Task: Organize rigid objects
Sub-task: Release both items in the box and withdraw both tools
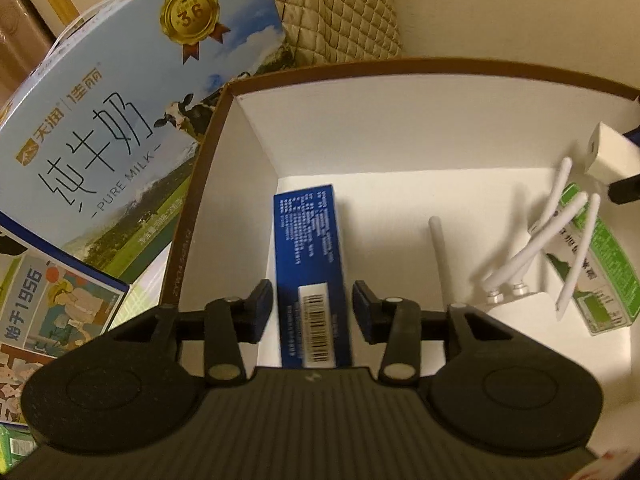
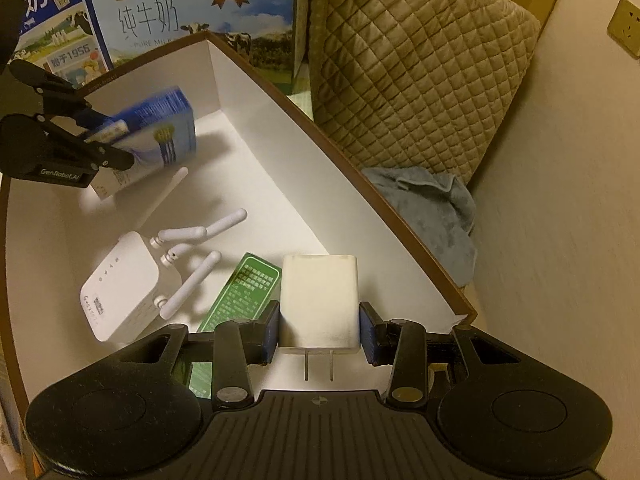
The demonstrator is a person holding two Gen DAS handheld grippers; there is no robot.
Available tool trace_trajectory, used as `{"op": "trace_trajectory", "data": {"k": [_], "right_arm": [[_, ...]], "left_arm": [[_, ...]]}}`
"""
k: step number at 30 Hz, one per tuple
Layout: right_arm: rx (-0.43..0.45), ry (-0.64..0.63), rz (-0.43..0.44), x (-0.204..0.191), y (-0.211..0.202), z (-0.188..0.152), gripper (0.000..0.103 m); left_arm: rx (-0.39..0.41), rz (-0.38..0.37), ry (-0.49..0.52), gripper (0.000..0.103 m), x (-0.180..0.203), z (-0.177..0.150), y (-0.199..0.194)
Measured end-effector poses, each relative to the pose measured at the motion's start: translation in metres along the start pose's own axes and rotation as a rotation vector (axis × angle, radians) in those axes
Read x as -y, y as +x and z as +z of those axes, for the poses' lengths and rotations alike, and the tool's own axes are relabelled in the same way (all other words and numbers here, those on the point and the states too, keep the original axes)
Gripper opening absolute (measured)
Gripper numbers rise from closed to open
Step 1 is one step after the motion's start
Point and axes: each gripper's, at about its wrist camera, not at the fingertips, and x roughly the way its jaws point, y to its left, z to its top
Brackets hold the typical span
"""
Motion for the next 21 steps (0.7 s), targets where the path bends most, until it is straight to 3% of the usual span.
{"op": "trace_trajectory", "data": {"k": [21], "right_arm": [[-0.012, -0.059, -0.052, -0.016, -0.012, 0.005, 0.040]], "left_arm": [[0.003, -0.003, -0.018, 0.043, -0.003, -0.011, -0.026]]}}
